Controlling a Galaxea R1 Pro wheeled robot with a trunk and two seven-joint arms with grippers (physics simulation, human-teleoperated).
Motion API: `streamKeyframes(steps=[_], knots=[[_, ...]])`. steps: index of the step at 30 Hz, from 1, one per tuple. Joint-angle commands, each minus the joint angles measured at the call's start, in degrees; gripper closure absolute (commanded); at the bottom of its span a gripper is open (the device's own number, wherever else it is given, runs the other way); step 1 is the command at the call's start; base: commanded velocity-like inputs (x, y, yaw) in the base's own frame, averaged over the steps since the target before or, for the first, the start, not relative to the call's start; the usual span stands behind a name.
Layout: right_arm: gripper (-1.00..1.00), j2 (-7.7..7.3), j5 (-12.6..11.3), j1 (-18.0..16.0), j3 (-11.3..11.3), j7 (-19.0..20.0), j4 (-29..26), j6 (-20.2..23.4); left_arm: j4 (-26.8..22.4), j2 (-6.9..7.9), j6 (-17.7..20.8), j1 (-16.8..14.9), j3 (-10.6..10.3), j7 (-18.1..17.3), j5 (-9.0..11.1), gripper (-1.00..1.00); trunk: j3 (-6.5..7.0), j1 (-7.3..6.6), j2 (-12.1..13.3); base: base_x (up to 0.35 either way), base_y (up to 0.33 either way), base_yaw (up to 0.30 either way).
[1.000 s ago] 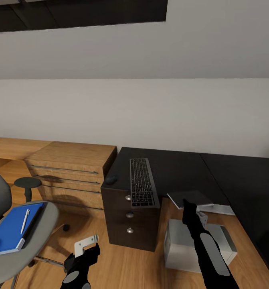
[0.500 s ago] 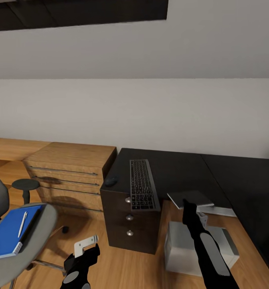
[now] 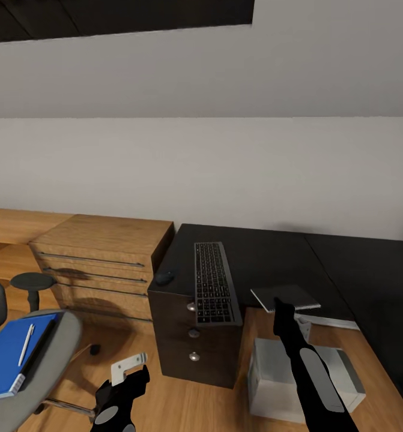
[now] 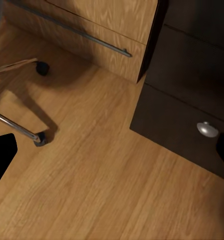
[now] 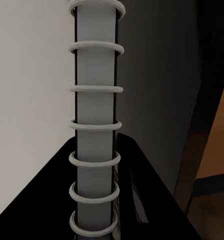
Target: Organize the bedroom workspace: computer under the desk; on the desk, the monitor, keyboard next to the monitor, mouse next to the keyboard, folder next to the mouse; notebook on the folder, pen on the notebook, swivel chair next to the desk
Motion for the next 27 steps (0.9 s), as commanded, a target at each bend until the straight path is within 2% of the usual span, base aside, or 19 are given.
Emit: streamKeyframes(steps=[1,6,14,27], knots=[[1.0,0.05,-0.59,-0.03,-0.13,0.03,-0.07,0.15,-0.09,0.01,0.15,-0.02,-0.07,0.41,0.37,-1.0,-0.05,0.01,-0.03,0.076,0.0,0.0],[1.0,0.05,-0.55,-0.03,-0.13,0.03,-0.07,0.14,-0.1,0.01,0.14,-0.02,-0.07,0.44,0.32,-1.0,-0.05,0.01,-0.03,0.058,0.0,0.0],[1.0,0.05,-0.52,-0.03,-0.13,0.03,-0.07,0.12,-0.1,0.01,0.19,-0.01,-0.07,0.44,0.34,-1.0,-0.05,0.01,-0.03,0.193,0.0,0.0],[1.0,0.05,-0.52,-0.03,-0.13,-0.05,-0.07,0.15,-0.1,0.01,0.23,-0.01,-0.07,0.44,0.4,-1.0,-0.05,0.01,-0.03,0.012,0.0,0.0]])
